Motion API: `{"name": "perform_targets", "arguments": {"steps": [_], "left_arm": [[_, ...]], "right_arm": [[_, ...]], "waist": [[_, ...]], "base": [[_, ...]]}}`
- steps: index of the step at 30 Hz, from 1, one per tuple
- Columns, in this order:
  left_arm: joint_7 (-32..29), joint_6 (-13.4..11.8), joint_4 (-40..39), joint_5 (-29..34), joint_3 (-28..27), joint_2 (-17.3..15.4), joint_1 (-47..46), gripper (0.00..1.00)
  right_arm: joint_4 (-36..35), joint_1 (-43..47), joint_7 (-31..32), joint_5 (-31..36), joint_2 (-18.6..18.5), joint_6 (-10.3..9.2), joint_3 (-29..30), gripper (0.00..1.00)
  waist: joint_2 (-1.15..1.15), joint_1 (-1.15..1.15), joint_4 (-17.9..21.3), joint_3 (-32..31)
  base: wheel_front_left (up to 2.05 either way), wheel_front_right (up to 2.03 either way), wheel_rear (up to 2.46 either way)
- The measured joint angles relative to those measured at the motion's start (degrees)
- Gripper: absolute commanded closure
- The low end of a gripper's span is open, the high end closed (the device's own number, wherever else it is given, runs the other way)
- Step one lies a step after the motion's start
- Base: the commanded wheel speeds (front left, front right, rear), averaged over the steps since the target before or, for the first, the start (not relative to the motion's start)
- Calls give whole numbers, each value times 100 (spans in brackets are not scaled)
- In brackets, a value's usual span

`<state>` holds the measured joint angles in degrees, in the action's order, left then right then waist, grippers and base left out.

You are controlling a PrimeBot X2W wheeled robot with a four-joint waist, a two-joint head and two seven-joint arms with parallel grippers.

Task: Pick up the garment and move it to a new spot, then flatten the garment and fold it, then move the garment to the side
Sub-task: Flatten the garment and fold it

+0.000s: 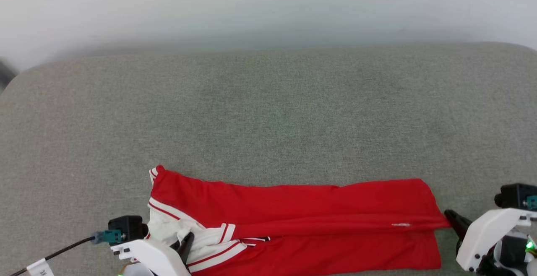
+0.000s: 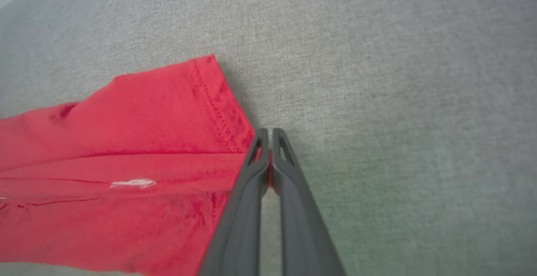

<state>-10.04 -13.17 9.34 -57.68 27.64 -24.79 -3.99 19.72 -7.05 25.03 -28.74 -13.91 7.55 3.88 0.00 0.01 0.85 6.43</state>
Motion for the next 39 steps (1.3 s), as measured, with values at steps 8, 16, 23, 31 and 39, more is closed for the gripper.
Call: {"name": "perform_targets", "arguments": {"steps": [8,16,23,31,39], "left_arm": [[369,169,236,32,15,119,107,0],[1403,253,-216,646,-55,62,43,0],[2168,76,-651,1277,-48,166,-196,0],[2479,-120,-1128,1997,-179,280,-314,0],[2493,26,-1332,2399,-270,573,-455,0]], "right_arm": [[40,308,-311,-65,44,-5,-224,0],[-1024,424,-333,-46,-120,-5,-78,0],[-1322,424,682,8,-242,-5,215,0],[-1032,340,1855,32,-219,-7,471,0],[-686,18,2196,53,53,-7,290,0]], "waist": [[0,0,29,-148],[0,0,102,-316],[0,0,-8,-378],[0,0,-270,-219],[0,-1,-570,178]], "base": [[0,0,0],[0,0,0],[0,0,0],[0,0,0],[0,0,0]]}}
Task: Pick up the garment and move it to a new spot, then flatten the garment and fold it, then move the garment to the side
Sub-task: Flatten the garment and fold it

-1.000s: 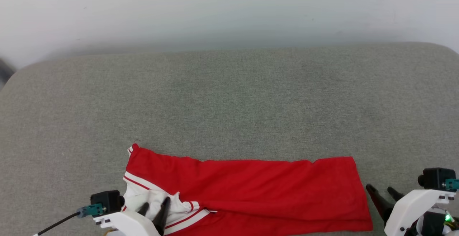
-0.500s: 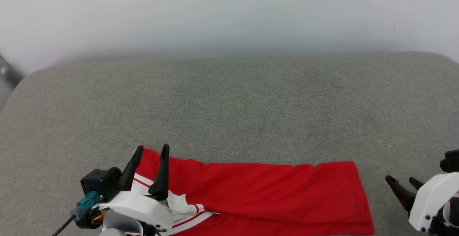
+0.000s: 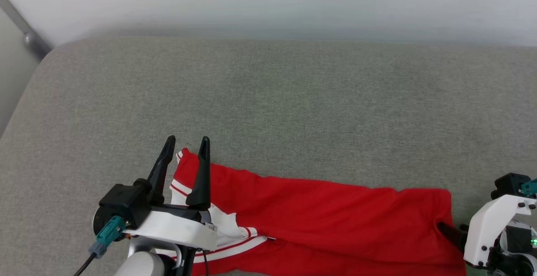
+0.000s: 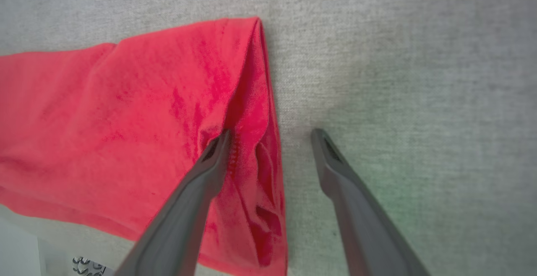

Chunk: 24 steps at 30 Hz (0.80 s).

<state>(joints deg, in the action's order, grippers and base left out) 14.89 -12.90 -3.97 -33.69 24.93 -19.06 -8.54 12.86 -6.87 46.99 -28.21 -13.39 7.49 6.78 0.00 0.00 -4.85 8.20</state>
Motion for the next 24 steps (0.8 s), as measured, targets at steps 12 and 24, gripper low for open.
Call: {"name": "perform_targets", "arguments": {"steps": [12,24], "left_arm": [[1,311,198,261,-265,324,121,0],[8,174,289,335,-480,259,574,0]], "right_arm": [[289,-204,183,-223,-99,-7,-350,100],[87,-170,103,-259,-365,2,-257,100]], "waist": [[0,0,-111,-3],[0,0,254,-492]], "base": [[0,0,0],[0,0,0]]}}
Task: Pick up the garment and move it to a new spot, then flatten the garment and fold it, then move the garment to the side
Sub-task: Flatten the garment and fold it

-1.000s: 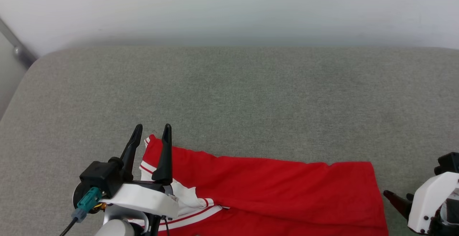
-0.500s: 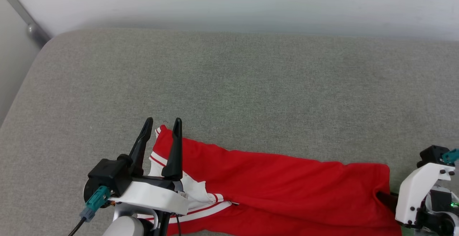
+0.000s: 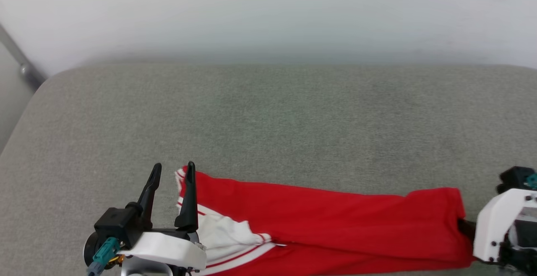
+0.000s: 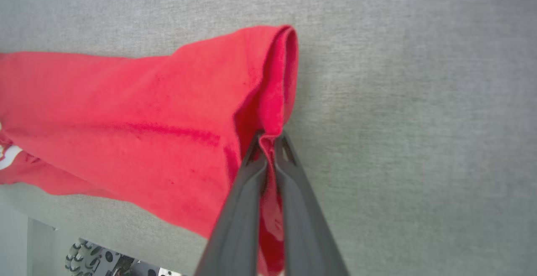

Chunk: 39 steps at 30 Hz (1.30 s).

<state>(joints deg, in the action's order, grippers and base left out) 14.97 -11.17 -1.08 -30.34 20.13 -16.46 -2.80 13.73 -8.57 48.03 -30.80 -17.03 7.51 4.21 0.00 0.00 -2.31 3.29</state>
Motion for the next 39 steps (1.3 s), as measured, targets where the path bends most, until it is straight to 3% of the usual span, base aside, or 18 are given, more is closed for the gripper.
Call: {"name": "perform_targets", "arguments": {"steps": [8,13,19,24,26,30,39], "left_arm": [[-23,-48,-83,-2,22,-20,105,0],[-24,-64,-93,-7,22,-44,106,0],[-26,-76,-67,-16,56,-41,107,0],[-68,-92,-55,-15,119,-31,104,0],[-91,-91,-56,-12,149,-32,96,0],[-120,-59,-46,1,204,-21,1,0],[-123,85,82,33,391,90,-229,0]], "right_arm": [[88,-64,65,376,-122,0,1168,100],[-2,-257,432,482,97,-1,1807,100],[-75,-349,1573,-361,1115,-1,2151,100],[-33,-415,2197,-1532,1385,-1,2146,100],[189,-468,2250,-2226,1381,-2,1929,100],[581,-558,1859,-3315,1404,-2,965,100],[858,-878,712,-4443,1406,-2,-1120,100]], "waist": [[0,0,248,-132],[0,0,304,-94],[0,0,318,-111],[0,0,253,-115],[0,0,215,-107],[0,0,113,-63],[0,0,-144,130]], "base": [[0,0,0],[0,0,0],[0,0,0],[0,0,0],[0,0,0],[0,0,0],[0,0,0]]}}
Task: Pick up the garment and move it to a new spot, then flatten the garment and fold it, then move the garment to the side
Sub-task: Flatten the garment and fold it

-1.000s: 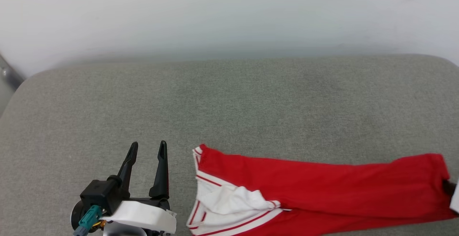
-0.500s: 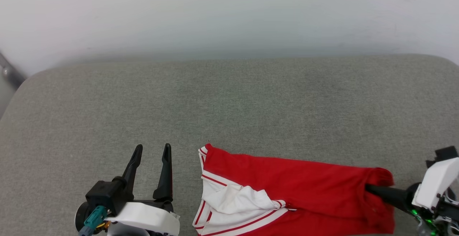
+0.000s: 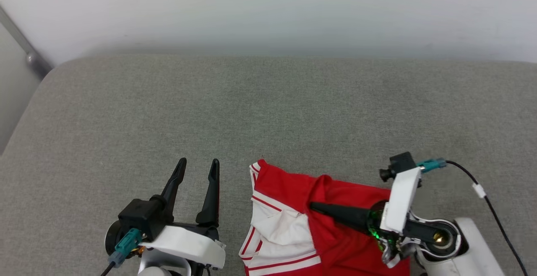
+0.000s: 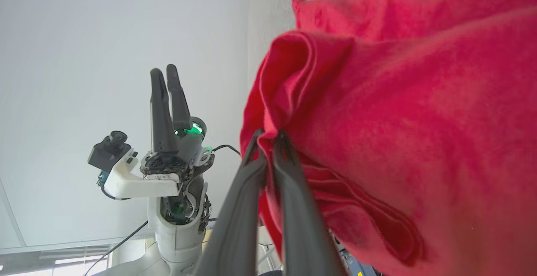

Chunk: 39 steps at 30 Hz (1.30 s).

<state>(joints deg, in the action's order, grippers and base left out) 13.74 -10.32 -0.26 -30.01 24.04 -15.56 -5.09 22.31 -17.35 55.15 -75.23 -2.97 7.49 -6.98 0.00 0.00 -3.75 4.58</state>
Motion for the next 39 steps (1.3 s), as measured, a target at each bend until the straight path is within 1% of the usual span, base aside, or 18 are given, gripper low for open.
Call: {"name": "perform_targets", "arguments": {"steps": [2,4,7,8,10,11,14,16,19,21,24,27,29,33,36,39], "left_arm": [[7,31,32,0,19,18,-58,0],[14,67,68,1,38,34,-102,0],[33,90,114,2,56,63,-144,0],[35,108,132,2,60,71,-161,0],[41,125,155,3,59,85,-198,0],[47,126,166,3,58,89,-208,0],[59,126,212,4,33,103,-219,0],[65,125,233,3,4,107,-219,0],[83,123,254,3,-29,105,-211,0],[90,114,254,3,-36,104,-185,0],[92,71,261,3,-65,92,-114,0],[99,40,268,1,-103,65,-53,0],[100,13,269,0,-137,44,5,0],[101,-82,249,-7,-222,-8,102,0],[101,-181,222,-8,-297,-59,181,0],[101,-254,205,-8,-370,-124,277,0]], "right_arm": [[22,-98,-249,-186,1,0,-410,100],[59,-188,-475,-220,5,0,-778,100],[167,-313,-891,-146,7,0,-1177,100],[231,-346,-1034,-11,8,0,-1303,100],[355,-400,-1270,183,10,0,-1478,47],[406,-412,-1335,223,8,0,-1549,0],[531,-455,-1489,322,5,-1,-1706,0],[485,-534,-1562,447,-53,0,-1829,0],[182,-581,-1748,655,-254,0,-2012,0],[-165,-588,-2008,866,-464,0,-2126,0],[-557,-610,-2715,1656,-944,1,-2267,0],[-616,-563,-3474,2687,-1401,0,-2154,0],[-550,-429,-3798,3310,-1573,0,-1895,0],[-565,4,-4251,4291,-1614,1,-1074,0],[-794,352,-4571,4944,-1561,0,-331,0],[-1181,712,-4938,5501,-1365,1,253,0]], "waist": [[0,0,-53,57],[0,0,-103,107],[0,0,-165,180],[0,0,-182,202],[0,0,-208,236],[0,0,-217,249],[0,0,-212,258],[0,0,-189,235],[0,0,-145,178],[0,0,-111,127],[0,0,-44,43],[0,1,52,-39],[0,0,125,-88],[0,0,277,-182],[0,0,383,-239],[0,0,460,-302]], "base": [[0,0,0],[0,0,0],[0,0,0],[0,0,0],[0,0,0],[0,0,0],[0,0,0],[0,0,0],[0,0,0],[0,0,0],[0,0,0],[0,0,0],[0,0,0],[0,0,0],[0,0,0],[0,0,0]]}}
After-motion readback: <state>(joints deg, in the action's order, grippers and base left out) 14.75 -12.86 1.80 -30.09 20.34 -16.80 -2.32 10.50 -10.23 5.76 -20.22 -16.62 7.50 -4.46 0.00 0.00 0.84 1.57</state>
